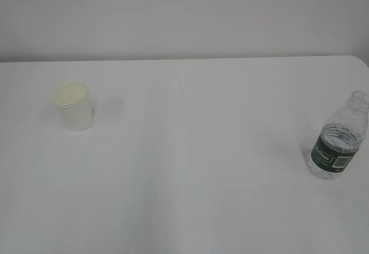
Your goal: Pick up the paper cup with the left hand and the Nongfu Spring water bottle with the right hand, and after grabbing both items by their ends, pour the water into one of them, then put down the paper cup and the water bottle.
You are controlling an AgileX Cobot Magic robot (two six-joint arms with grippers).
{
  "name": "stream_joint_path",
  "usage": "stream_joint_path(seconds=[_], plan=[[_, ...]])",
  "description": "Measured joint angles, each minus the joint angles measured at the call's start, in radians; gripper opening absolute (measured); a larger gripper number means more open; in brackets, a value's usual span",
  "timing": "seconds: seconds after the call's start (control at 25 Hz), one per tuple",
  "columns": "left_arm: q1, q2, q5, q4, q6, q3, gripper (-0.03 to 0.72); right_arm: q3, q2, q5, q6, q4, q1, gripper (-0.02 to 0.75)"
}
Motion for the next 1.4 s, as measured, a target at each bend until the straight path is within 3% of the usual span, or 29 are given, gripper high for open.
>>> stream_joint_path(seconds=[1.4], plan=[[0.0,0.0,0.0,0.0,0.0,0.0,0.587,0.0,0.0,0.0,0.0,0.0,0.0,0.591]])
